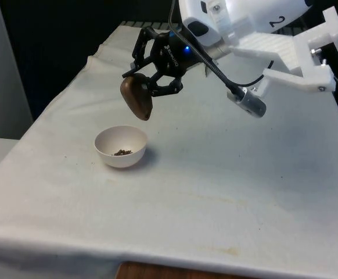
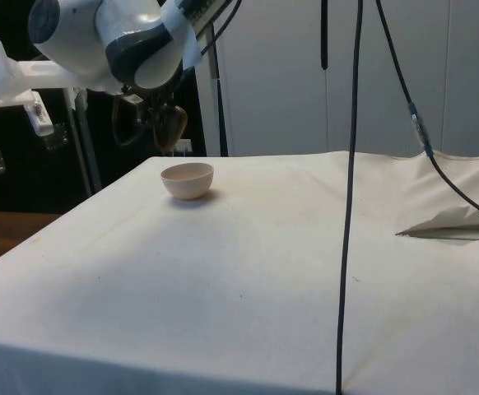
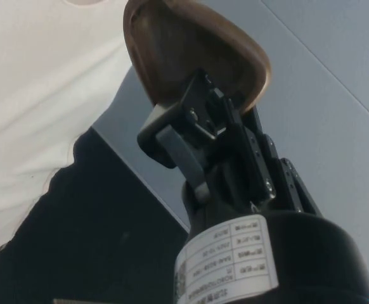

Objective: Pour the coffee beans from the cup into the bowl.

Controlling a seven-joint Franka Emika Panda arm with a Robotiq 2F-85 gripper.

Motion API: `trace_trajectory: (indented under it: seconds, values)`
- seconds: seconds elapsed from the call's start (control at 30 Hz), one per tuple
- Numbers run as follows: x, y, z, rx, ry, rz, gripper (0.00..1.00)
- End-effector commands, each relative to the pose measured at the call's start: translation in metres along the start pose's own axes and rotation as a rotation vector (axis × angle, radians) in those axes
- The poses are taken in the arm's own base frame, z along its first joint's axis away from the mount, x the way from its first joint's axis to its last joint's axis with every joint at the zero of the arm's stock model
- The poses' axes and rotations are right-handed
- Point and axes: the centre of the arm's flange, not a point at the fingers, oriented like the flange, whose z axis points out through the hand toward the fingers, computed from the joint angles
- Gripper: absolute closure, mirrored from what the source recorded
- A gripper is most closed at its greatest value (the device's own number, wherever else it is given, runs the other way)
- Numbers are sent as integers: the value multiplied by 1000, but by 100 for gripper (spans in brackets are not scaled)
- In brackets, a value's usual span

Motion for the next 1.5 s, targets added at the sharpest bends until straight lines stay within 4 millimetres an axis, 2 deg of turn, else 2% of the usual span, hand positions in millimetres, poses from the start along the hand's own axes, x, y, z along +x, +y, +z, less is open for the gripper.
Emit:
trace_trajectory:
  seconds: [0.0,0.7,1.47]
  values:
    - [0,1,0,25,1,2,98]
    - [0,-2,-2,97,-34,26,98]
    - [4,-6,-5,257,-43,68,98]
